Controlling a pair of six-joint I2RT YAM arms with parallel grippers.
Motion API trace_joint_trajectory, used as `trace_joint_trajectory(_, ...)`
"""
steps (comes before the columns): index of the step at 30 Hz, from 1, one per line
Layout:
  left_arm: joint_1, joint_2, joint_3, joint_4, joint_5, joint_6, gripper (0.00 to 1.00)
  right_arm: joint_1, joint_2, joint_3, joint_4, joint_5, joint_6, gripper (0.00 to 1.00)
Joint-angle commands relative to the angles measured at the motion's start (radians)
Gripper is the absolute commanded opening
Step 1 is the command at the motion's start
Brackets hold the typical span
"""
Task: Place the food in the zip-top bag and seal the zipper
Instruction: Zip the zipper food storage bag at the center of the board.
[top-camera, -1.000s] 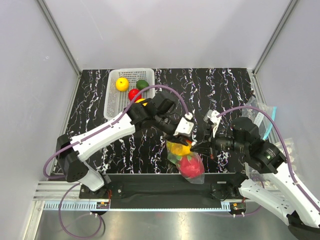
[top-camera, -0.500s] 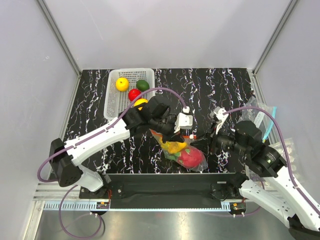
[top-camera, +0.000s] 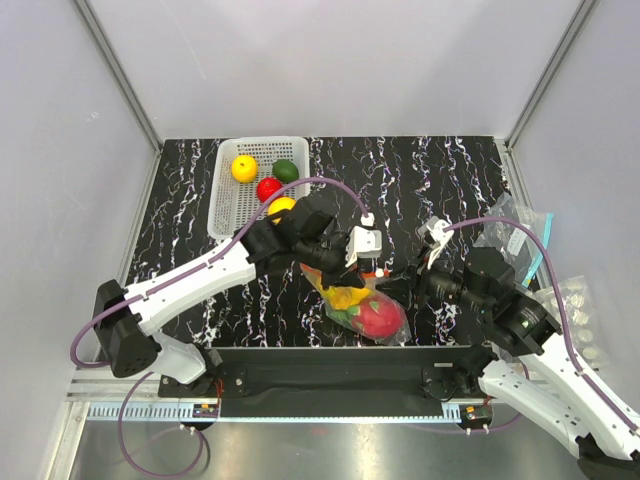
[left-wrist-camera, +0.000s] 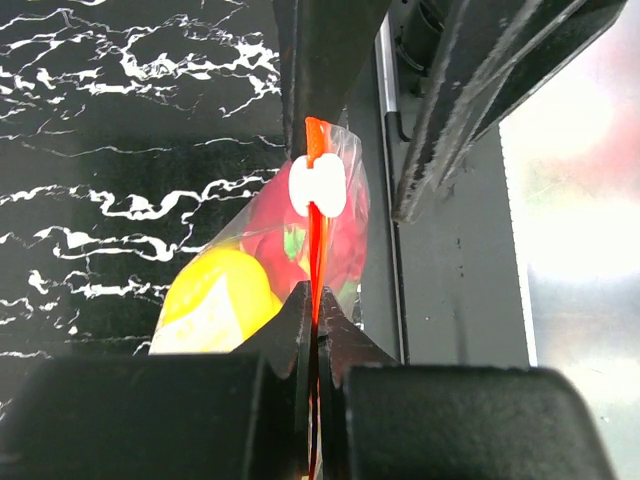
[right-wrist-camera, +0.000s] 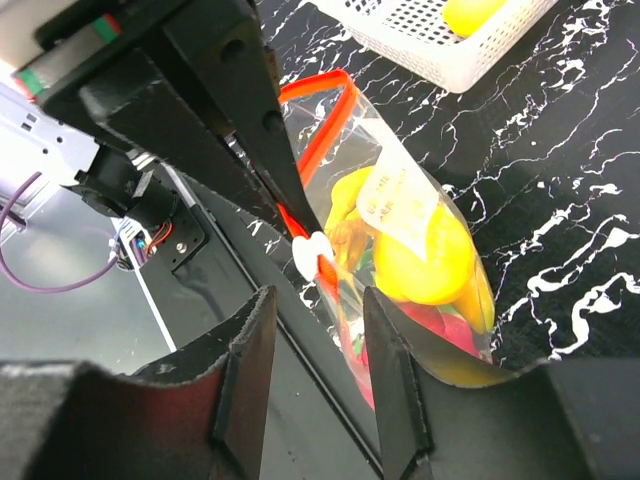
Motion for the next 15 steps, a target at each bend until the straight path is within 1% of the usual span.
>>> trace_joint_trajectory(1,0.014,-0.06,0.018,0.041,0.003,-0.004,0.0,0.005,0.02,-0.004,0.081,0.005,0.013,0.46)
trace_joint_trajectory(5,0.019,-0.077,0.005,0.055,0.01,-0.002,0.0,0.004,0.006,-0.022,0.099,0.019,0.021,0.32)
trace_joint_trajectory(6,0.017,-0.078,0.005,0.052,0.007,-0.002,0.0,0.005,0.007,-0.022,0.097,0.016,0.02,0.26)
trace_joint_trajectory(8,0.022,-0.08,0.008,0.05,0.01,-0.002,0.0,0.005,0.004,-0.022,0.096,0.008,0.023,0.25)
trace_joint_trajectory(10,0.024,-0.08,0.016,0.05,0.013,-0.004,0.0,0.005,0.004,-0.024,0.093,0.008,0.023,0.17)
trace_joint_trajectory(12,0.024,-0.08,0.022,0.049,0.013,-0.008,0.0,0.005,0.0,-0.024,0.09,0.008,0.026,0.12)
trace_joint_trajectory(13,0.025,-0.08,0.025,0.046,0.014,-0.012,0.0,0.004,-0.003,-0.024,0.091,0.011,0.027,0.06)
trace_joint_trajectory(15,0.025,-0.081,0.028,0.044,0.014,-0.015,0.0,0.005,-0.008,-0.019,0.09,0.018,0.027,0.0)
